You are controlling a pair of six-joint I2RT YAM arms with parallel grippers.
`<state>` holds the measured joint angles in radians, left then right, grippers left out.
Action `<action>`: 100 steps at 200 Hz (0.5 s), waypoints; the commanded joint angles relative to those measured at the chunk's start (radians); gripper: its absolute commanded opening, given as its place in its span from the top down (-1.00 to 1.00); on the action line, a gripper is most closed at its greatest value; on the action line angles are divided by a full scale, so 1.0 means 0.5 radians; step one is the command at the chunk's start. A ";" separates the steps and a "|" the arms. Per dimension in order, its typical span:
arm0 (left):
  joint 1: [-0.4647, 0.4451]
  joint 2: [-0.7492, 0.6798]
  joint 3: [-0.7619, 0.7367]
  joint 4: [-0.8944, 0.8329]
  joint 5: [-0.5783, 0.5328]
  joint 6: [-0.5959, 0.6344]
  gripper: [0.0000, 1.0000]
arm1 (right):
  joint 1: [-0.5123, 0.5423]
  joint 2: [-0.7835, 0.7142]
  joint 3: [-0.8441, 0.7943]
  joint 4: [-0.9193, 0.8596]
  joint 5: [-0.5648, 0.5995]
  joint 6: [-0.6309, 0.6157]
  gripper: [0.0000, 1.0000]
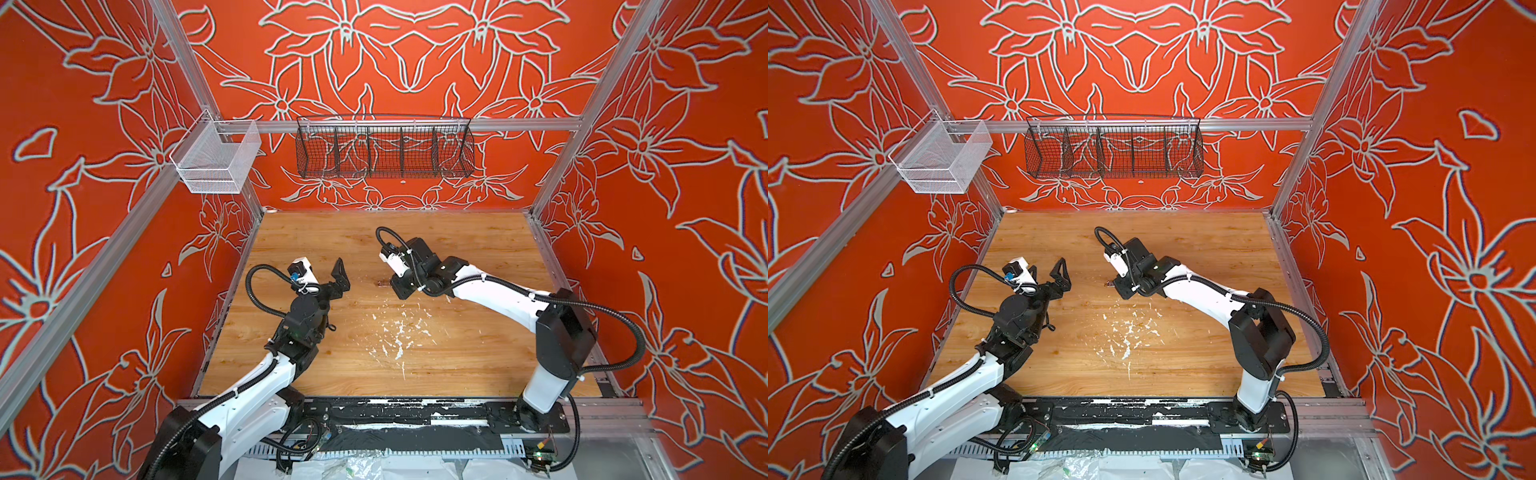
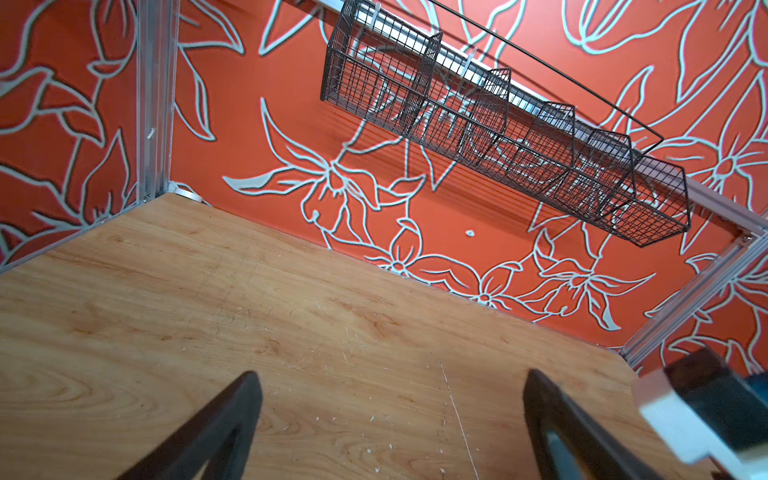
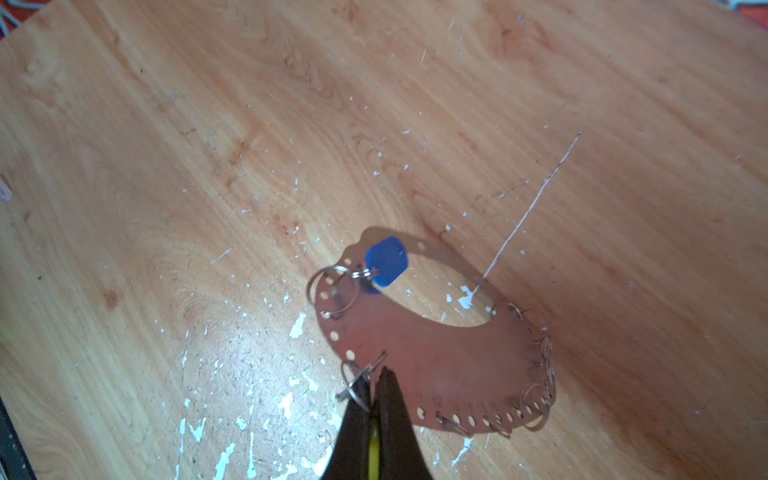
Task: Put the keys on the keyring
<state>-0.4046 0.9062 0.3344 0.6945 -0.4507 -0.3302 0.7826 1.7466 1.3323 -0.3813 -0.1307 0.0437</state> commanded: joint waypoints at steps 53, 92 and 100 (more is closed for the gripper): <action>0.024 -0.024 0.049 0.001 -0.025 -0.051 -0.94 | 0.090 0.012 -0.345 0.261 0.121 0.191 1.00; 0.029 -0.008 0.054 -0.002 -0.028 -0.059 -0.94 | 0.137 0.064 -0.425 0.316 0.173 0.216 1.00; 0.029 -0.005 0.053 -0.002 -0.024 -0.058 -0.94 | 0.146 0.078 -0.436 0.320 0.194 0.218 1.00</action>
<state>-0.3981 0.9058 0.3344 0.6876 -0.4511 -0.3405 0.8368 1.7523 1.1366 -0.2642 -0.0776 0.1246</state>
